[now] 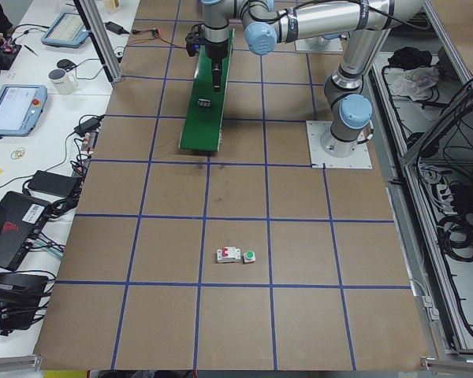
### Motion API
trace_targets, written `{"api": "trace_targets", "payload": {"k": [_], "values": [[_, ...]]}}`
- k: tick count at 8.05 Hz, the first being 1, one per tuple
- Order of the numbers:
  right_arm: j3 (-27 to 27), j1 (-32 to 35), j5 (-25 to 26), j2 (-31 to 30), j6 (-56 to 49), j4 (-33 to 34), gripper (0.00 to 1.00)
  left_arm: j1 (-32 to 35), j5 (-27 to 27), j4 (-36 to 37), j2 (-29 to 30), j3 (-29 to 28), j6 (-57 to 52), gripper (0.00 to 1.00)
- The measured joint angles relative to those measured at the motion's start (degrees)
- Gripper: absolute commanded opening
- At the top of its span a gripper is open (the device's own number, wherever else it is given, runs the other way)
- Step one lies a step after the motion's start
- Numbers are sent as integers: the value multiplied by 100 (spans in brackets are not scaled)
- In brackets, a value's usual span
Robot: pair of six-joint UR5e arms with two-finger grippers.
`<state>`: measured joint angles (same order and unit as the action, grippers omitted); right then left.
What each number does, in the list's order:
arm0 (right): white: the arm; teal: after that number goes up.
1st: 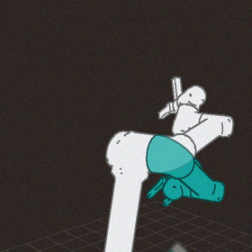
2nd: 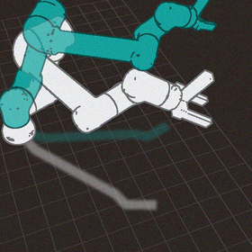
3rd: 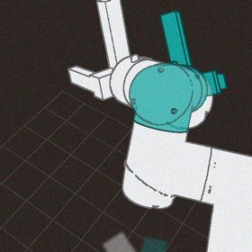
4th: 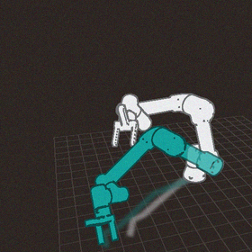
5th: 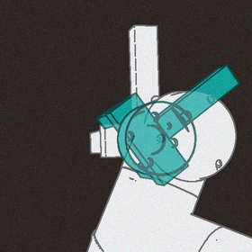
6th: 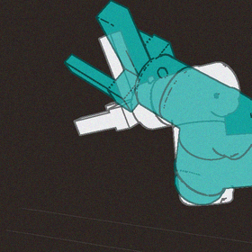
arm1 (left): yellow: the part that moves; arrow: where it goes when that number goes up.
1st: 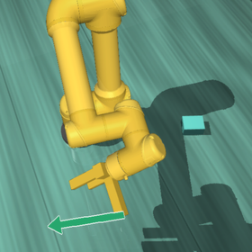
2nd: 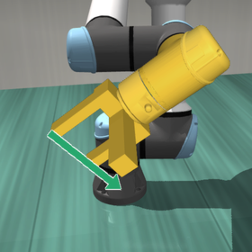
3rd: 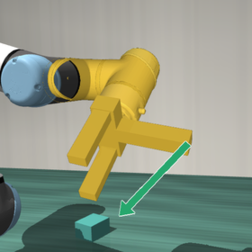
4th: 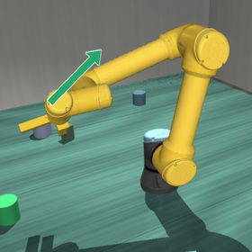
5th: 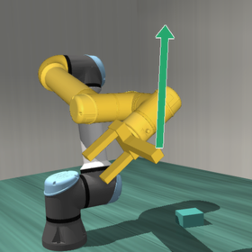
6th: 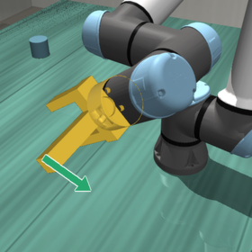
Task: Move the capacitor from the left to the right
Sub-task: 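Lower the right gripper over the belt while the capacitor rides toward it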
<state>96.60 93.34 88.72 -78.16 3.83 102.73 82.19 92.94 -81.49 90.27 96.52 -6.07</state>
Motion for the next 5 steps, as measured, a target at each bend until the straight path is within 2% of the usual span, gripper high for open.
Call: {"api": "trace_targets", "payload": {"k": [2, 4, 5], "values": [[260, -5, 12, 185, -20, 483, 100, 2, -3, 0, 0, 12, 0, 100], [420, -115, -87, 232, -107, 695, 100, 3, -8, -20, -17, 15, 1, 100], [531, -299, -369, 240, -270, 737, 100, 6, -12, -27, -21, 18, 4, 100]]}}
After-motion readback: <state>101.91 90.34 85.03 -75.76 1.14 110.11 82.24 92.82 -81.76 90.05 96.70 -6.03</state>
